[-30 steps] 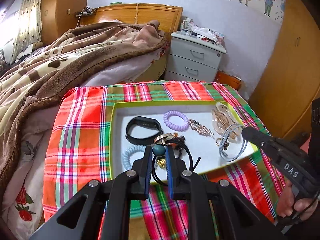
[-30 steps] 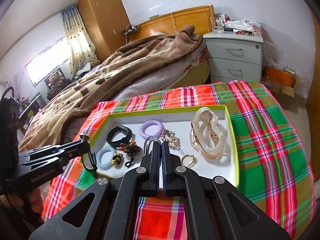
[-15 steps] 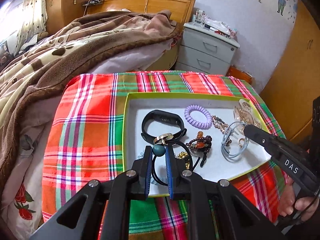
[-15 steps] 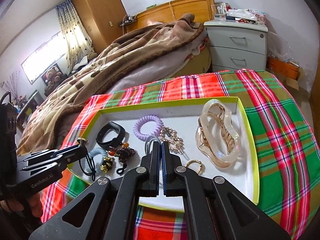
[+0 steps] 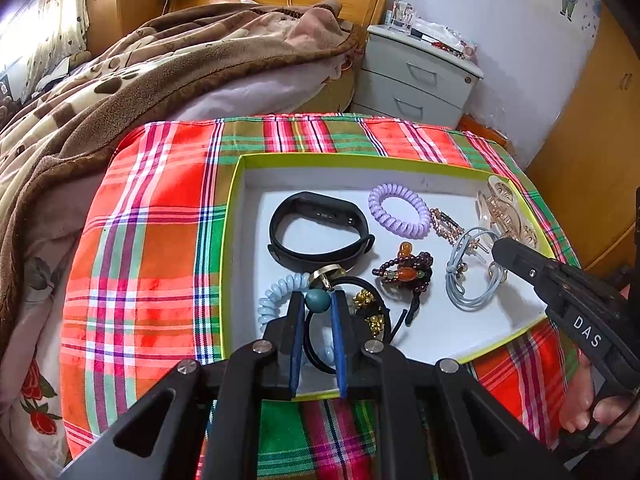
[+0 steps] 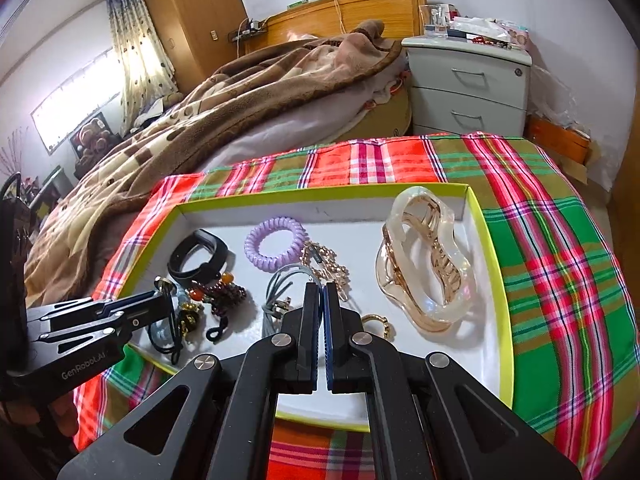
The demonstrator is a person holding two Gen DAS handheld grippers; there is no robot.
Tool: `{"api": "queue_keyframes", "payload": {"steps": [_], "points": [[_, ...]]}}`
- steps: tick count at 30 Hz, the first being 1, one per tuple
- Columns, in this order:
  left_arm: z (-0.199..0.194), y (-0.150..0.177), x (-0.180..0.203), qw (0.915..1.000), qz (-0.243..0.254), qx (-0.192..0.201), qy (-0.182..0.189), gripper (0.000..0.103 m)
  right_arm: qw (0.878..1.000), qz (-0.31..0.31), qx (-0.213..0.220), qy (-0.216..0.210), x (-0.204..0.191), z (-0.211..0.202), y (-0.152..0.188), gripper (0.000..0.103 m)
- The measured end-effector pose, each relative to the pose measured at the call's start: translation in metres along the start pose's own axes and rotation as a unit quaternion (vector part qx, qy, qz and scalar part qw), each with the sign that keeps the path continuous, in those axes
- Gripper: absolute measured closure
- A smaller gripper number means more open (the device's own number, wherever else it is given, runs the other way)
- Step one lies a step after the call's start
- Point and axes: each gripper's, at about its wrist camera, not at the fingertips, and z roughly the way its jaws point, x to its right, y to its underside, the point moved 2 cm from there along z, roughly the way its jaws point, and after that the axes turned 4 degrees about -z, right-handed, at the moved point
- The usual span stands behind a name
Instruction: Organize jewelry
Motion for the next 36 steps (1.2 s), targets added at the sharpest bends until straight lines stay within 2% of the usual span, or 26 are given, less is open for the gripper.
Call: {"api": "queue_keyframes", "payload": {"steps": [4, 9, 11, 19, 22, 24, 30, 36], "points": [[0.002, 0.001, 0.0, 1.0, -0.001, -0.002, -0.001, 0.089, 0.999, -0.019, -0.004, 0.025, -0.004, 0.001, 0.002, 0.101], [0.003, 0.002, 0.001, 1.0, 0.0, -0.003, -0.003, 0.088, 0.999, -0.026, -0.007, 0.037, -0.003, 0.001, 0.003, 0.1], [0.003, 0.002, 0.001, 1.0, 0.001, -0.002, -0.006, 0.081, 0.999, -0.028, -0.007, 0.035, -0.004, 0.001, 0.003, 0.097], [0.002, 0.004, 0.003, 1.0, 0.001, -0.004, -0.004, 0.071, 0.999, -0.032, -0.004, 0.044, -0.007, -0.003, 0.003, 0.092], [0.001, 0.005, 0.005, 1.0, 0.002, -0.004, -0.007, 0.07, 0.999, -0.032, -0.001, 0.044, -0.008, -0.006, 0.003, 0.086], [-0.002, 0.006, 0.005, 1.0, 0.001, -0.001, -0.005, 0.068, 0.999, -0.033, 0.002, 0.043, -0.009, -0.009, 0.003, 0.079], [-0.016, 0.01, 0.01, 0.9999, 0.002, 0.012, -0.011, 0.062, 0.998, -0.035, 0.02, 0.044, -0.017, -0.026, 0.006, 0.075], [-0.036, 0.02, 0.019, 0.9991, 0.005, 0.036, -0.024, 0.061, 0.997, -0.034, 0.04, 0.055, -0.023, -0.049, 0.014, 0.068]]}}
